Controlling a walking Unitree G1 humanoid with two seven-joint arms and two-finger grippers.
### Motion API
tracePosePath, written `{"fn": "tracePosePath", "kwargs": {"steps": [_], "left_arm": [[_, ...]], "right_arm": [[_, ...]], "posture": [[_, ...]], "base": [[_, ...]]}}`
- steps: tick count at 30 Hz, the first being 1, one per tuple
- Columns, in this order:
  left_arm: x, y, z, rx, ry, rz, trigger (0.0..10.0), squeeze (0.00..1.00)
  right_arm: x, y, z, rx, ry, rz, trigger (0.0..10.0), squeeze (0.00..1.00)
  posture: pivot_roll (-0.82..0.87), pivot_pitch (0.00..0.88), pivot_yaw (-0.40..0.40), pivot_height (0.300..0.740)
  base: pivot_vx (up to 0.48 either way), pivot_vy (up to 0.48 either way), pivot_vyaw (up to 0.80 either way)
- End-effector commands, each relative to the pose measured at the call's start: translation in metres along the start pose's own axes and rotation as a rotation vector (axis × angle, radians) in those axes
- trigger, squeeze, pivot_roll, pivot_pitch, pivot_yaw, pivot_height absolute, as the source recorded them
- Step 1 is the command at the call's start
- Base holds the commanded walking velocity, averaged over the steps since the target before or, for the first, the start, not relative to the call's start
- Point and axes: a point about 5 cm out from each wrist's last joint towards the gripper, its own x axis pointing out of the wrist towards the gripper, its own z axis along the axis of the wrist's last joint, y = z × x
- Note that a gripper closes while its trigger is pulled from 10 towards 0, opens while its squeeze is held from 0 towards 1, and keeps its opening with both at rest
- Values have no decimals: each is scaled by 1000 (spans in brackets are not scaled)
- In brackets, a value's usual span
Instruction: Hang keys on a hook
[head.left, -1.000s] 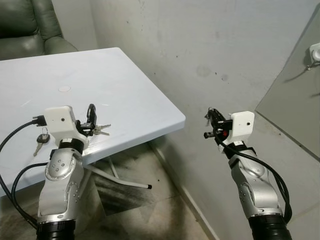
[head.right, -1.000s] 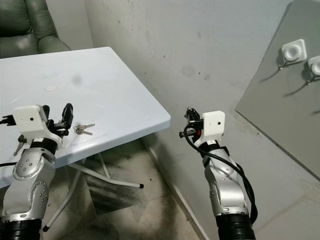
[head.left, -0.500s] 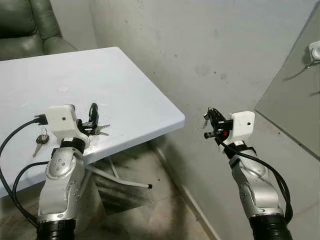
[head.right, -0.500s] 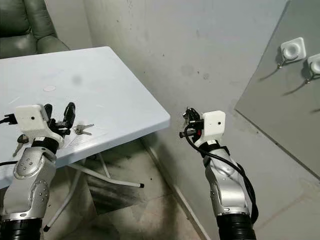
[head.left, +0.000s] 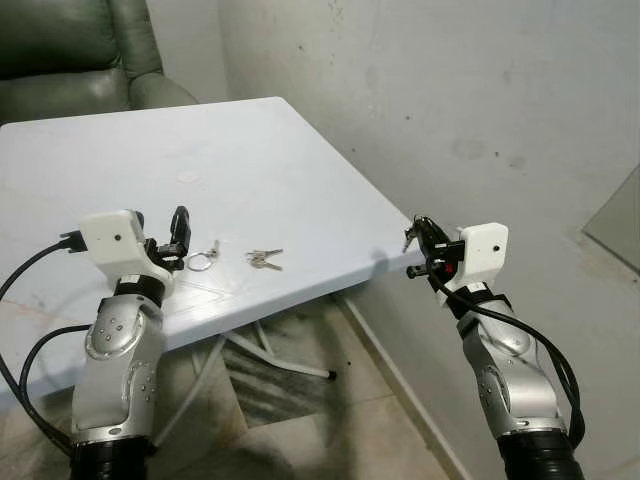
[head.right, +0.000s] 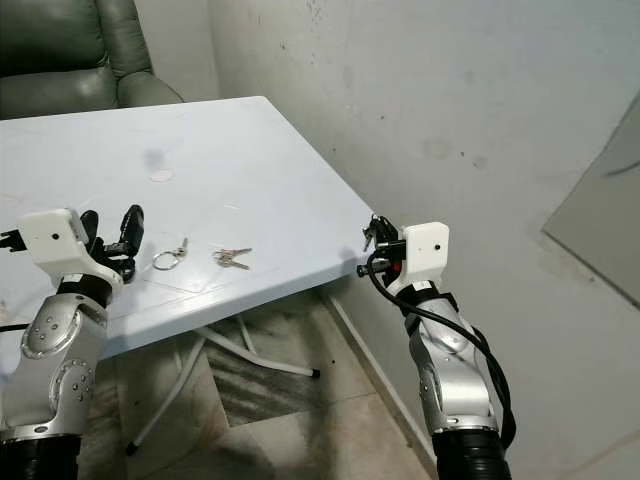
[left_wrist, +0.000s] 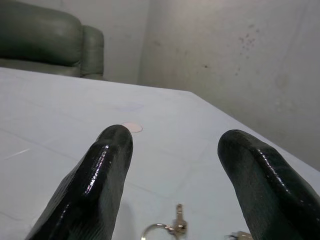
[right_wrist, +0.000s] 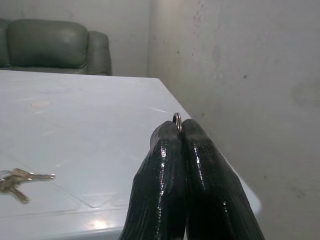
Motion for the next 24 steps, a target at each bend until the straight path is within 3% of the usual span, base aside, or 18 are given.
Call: {"fn": "tracePosePath", "kwargs": {"steps": [1,6,24], "left_arm": [[2,0,2,6,2,-11,10000,0],[2,-1,2,8,6,-13,10000,0],[1,-2,0,24,22,-7,10000,0]], "right_arm": [[0,-1,4,11,-9,-2,10000,0],[1,-1,3,16,5,-1,10000,0],[0,0,2,23,25,-2,10000,0]], "posture": [[-92,14,-31,740],[-92,10,-32,740],[-92,14,-29,740]], "base": [[0,465,0],[0,448,-545],[0,0,-691]]}}
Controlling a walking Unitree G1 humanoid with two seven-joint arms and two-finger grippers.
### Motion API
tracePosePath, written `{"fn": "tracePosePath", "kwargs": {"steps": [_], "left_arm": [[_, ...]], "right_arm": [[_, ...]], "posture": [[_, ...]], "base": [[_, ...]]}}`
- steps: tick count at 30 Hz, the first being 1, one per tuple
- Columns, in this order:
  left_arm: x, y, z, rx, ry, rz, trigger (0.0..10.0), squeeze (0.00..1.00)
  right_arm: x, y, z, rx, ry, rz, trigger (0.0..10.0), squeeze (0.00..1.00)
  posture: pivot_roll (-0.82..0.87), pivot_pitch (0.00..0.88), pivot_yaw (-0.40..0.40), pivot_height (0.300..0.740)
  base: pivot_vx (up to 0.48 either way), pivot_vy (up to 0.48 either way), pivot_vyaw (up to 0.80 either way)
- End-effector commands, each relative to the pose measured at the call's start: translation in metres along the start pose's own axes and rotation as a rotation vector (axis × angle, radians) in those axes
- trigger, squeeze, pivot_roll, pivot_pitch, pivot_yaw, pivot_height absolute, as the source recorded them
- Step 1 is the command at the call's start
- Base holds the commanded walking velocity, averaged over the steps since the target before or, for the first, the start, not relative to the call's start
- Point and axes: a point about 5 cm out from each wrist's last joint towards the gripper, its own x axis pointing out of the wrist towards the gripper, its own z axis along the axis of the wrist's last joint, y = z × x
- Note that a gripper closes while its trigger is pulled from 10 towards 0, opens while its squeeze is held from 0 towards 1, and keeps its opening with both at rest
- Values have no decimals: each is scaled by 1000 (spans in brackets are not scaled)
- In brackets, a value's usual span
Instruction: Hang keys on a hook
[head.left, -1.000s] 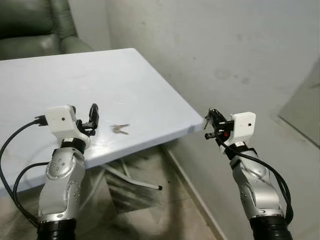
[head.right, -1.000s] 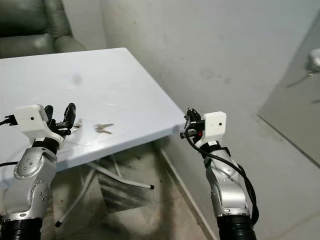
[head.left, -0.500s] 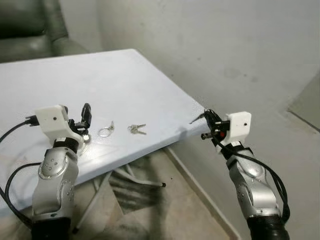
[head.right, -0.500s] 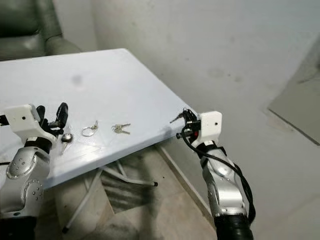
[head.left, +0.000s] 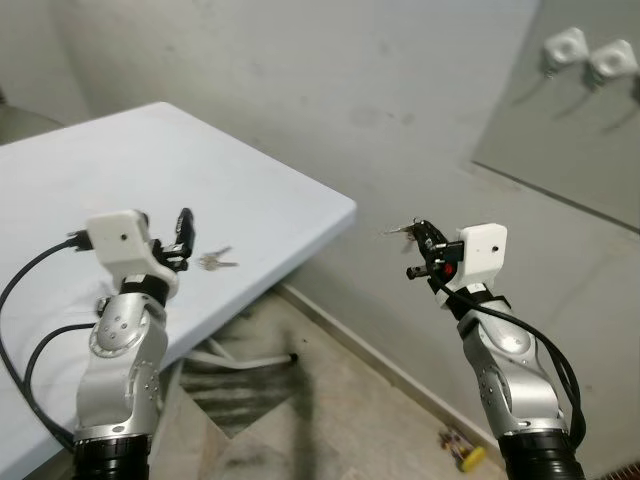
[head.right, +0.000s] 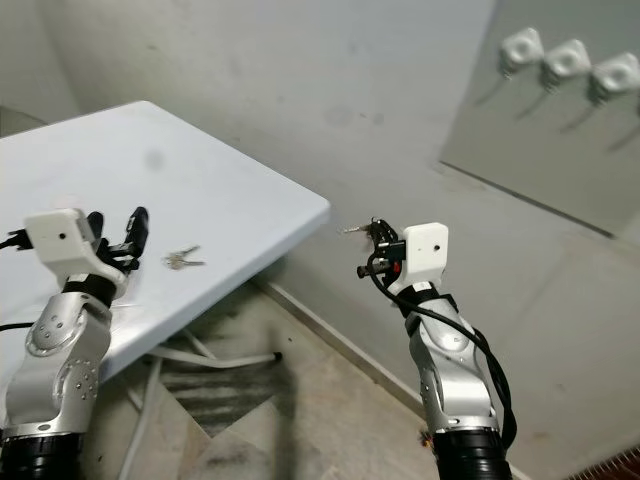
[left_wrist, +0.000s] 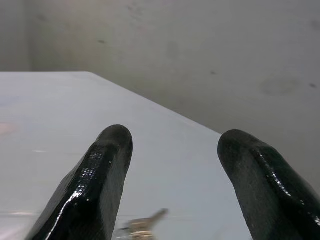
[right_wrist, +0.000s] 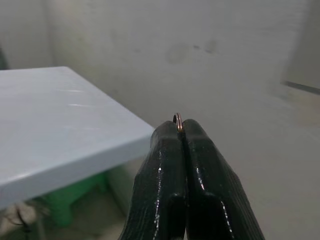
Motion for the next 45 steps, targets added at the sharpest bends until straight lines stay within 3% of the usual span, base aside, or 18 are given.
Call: {"fn": "tracePosePath", "kwargs": {"steps": [1,9,29,41,45], "left_arm": [[0,1,4,13,-6,4,10000,0],[-1,0,4,-2,-4,-20,10000,0],[-3,-3,5,35,-5,-33,10000,0],[-5,-14,3,68,3,-83,10000,0],[-5,-23,5,102,0,-150,10000,0]], "right_arm": [[1,0,4,7,-13,2,10000,0],[0,0,4,5,-9,0,10000,0],[1,0,5,4,-6,1,10000,0],[0,2,5,11,-23,7,10000,0],[2,3,7,34,-17,1,10000,0]], "posture": [[-92,14,-29,740],[-92,19,-28,740],[-87,28,-33,740],[-85,34,-33,740],[-82,35,-36,740]], "base": [[0,0,-694],[0,0,-694],[318,0,-690],[0,0,-117],[0,0,0]]}}
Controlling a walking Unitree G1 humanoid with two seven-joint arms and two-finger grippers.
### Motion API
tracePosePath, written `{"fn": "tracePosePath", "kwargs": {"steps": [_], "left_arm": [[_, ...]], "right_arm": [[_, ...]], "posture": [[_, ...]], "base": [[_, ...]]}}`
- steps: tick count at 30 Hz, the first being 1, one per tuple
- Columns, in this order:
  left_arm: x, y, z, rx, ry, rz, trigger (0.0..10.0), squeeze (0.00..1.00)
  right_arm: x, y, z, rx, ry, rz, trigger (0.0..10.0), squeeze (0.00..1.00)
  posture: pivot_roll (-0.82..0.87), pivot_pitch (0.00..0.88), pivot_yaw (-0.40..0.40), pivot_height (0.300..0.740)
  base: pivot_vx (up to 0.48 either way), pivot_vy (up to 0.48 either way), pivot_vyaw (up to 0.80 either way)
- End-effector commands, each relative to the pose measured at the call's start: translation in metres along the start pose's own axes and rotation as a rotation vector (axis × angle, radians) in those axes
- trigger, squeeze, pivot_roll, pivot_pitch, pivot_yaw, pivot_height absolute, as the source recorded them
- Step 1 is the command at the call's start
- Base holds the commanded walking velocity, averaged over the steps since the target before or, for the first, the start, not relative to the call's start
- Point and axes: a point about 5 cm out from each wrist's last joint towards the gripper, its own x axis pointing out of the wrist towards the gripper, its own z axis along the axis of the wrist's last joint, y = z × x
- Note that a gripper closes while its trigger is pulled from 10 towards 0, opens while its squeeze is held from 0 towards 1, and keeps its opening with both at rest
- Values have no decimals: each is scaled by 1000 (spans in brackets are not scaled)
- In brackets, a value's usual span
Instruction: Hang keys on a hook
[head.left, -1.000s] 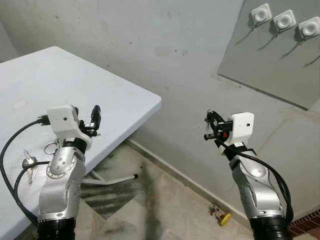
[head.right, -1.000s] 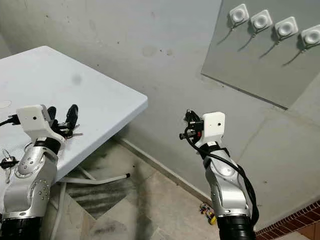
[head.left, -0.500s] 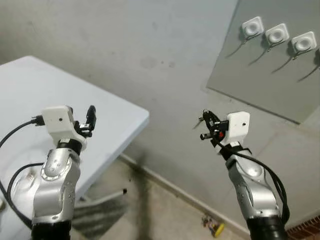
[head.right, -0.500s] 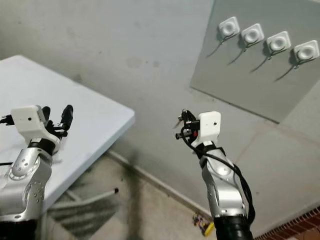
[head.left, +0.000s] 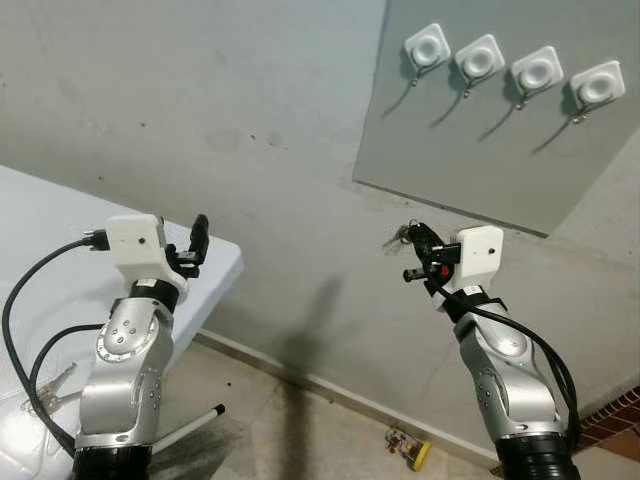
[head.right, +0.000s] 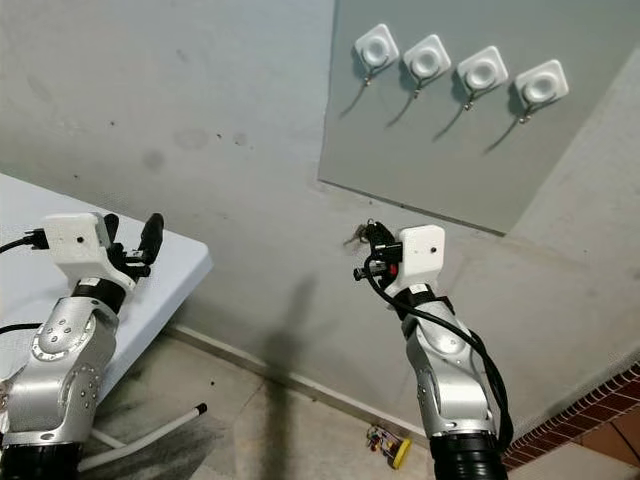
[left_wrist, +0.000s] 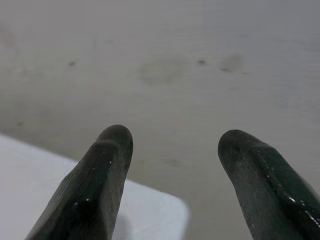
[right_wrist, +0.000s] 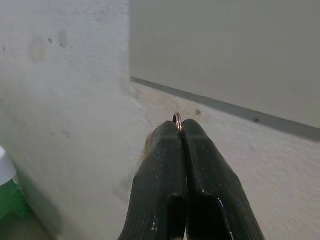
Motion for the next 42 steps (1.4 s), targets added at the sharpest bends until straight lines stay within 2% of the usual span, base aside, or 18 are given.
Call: {"fn": "tracePosePath", "kwargs": {"steps": [1,5,7,9,12,16,20,23,27,30,34,42], "left_arm": [[1,-11,9,44,-31,-69,10000,0],[1,-21,10,56,-36,-127,10000,0],[2,-28,12,65,-43,-173,10000,0],[2,-32,14,66,-51,-196,10000,0],[5,-39,19,49,-64,-236,10000,0],[12,-55,32,51,-97,-333,10000,0],[13,-56,35,48,-112,-344,10000,0],[16,-59,42,67,-130,-372,10000,0],[16,-59,42,68,-130,-373,10000,0],[22,-64,55,95,-169,-411,10000,0],[23,-65,57,97,-176,-416,10000,0],[26,-68,66,101,-201,-440,10000,0]], "right_arm": [[4,-1,9,5,-23,-12,10000,0],[7,2,13,9,-32,21,10000,0],[8,8,17,61,-48,91,10000,0],[9,11,22,52,-77,138,10000,0],[16,13,31,40,-103,164,10000,0],[37,17,51,15,-170,207,10000,0],[40,17,55,26,-179,215,10000,0],[49,20,63,16,-206,237,10000,0],[49,20,63,17,-207,239,10000,0],[68,21,87,23,-291,239,10000,0],[71,21,91,39,-306,231,10000,0],[87,24,115,100,-386,216,10000,0]], "posture": [[-82,36,-37,740],[-81,36,-37,740],[-79,35,-38,740],[-81,36,-35,740],[-83,35,-31,740],[-79,32,-29,740],[-76,31,-28,740],[-77,27,-24,740],[-77,27,-24,740],[-77,17,-15,740],[-77,14,-13,740],[-76,15,-10,740]], "base": [[0,0,0],[0,0,0],[0,0,0],[0,0,0],[0,0,0],[0,0,0],[0,0,0],[0,0,0],[0,0,0],[0,0,0],[0,0,0],[0,0,0]]}}
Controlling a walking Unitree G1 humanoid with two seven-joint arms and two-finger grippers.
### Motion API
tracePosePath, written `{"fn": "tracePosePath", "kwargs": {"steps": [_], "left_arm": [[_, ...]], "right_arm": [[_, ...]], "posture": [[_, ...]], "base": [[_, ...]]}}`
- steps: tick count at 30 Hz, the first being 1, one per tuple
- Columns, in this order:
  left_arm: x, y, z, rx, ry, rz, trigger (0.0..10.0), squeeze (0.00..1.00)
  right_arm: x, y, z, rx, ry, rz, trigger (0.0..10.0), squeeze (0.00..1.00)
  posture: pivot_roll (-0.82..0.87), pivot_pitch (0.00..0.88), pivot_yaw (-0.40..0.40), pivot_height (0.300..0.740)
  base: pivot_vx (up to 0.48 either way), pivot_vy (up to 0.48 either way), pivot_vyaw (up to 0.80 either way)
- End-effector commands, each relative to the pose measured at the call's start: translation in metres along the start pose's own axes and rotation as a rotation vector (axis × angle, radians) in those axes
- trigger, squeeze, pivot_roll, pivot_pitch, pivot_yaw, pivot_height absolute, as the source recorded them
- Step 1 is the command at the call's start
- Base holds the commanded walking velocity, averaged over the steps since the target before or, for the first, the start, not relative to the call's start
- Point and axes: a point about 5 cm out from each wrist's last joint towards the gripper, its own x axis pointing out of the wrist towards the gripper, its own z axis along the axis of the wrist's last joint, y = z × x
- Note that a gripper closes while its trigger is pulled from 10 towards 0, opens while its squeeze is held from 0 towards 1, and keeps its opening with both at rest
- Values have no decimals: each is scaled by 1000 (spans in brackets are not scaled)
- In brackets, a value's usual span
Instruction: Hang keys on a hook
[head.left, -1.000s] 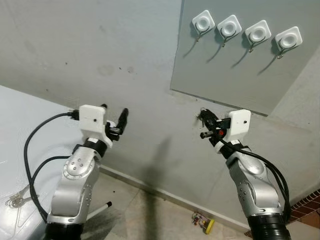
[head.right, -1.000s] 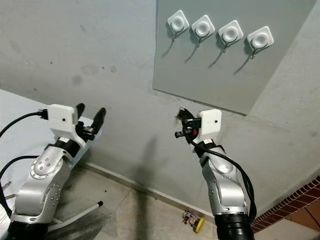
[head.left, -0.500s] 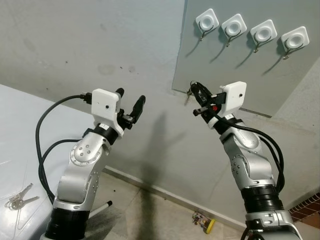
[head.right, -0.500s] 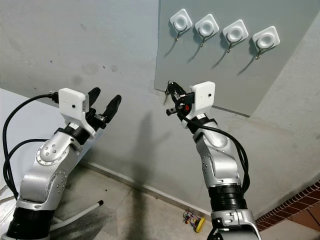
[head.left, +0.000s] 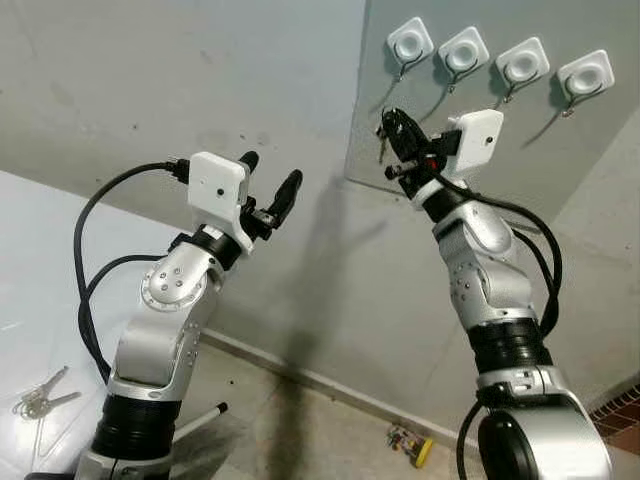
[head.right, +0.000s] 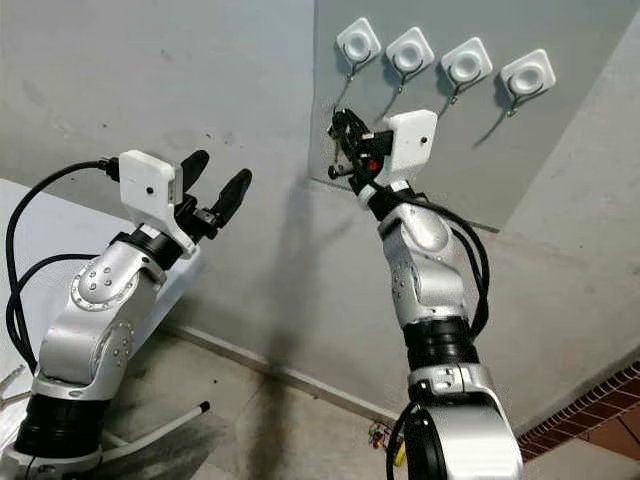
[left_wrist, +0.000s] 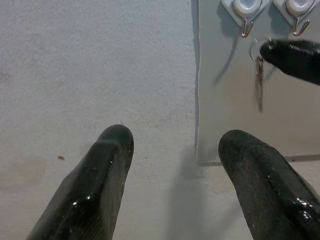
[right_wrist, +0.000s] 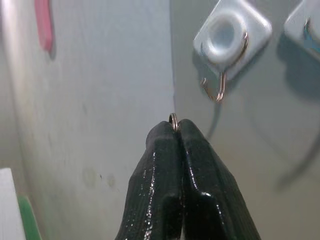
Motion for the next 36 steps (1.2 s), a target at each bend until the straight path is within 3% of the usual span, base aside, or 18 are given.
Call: {"fn": "tracePosePath", "kwargs": {"steps": [1,13,24,26,36], "left_arm": [[4,-2,8,18,-19,-26,10000,0],[5,-4,10,16,-25,-37,10000,0],[4,-4,11,15,-27,-32,10000,0],[4,-4,11,12,-27,-26,10000,0],[4,-4,12,7,-28,-24,10000,0]], "right_arm": [[10,0,12,9,-57,-10,10000,0],[24,-3,23,52,-97,-21,10000,0],[27,-5,20,127,-95,-52,10000,0],[24,-5,11,220,-66,-91,10000,0],[15,-4,-3,377,-46,-131,10000,0]], "posture": [[-75,17,-10,740],[-70,29,-15,740],[-67,36,-18,740],[-68,46,-15,740],[-67,54,-12,740]], "base": [[0,0,0],[0,0,0],[0,0,0],[0,0,0],[0,0,0]]}}
